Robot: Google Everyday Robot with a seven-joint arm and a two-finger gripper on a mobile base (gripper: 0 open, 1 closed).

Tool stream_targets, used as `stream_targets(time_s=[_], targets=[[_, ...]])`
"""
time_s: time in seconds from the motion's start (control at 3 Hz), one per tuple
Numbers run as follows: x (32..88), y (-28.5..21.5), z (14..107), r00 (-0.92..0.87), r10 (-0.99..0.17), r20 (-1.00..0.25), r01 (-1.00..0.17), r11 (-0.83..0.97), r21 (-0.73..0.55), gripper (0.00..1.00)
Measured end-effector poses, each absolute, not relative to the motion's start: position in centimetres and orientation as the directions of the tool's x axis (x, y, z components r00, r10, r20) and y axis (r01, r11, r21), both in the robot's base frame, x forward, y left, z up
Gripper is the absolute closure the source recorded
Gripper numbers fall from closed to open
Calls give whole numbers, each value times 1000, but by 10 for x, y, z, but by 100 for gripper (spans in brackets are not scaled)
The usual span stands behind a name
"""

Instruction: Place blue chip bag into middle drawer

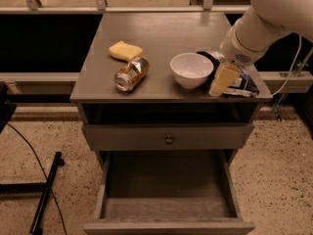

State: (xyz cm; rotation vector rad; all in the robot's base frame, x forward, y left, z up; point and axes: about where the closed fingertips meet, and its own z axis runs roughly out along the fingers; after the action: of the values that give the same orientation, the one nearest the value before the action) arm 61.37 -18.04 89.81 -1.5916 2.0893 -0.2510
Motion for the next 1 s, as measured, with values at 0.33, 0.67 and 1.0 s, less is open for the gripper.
stream_targets(time_s=[0.33,0.67,1.0], targets=[[608,-188,899,-245,-930,-273,-824,348,-448,40],[604,-196,896,-271,-914,-301,-810,385,-443,63],[601,-202,894,-286,-901,-326,-800,412,-437,92]])
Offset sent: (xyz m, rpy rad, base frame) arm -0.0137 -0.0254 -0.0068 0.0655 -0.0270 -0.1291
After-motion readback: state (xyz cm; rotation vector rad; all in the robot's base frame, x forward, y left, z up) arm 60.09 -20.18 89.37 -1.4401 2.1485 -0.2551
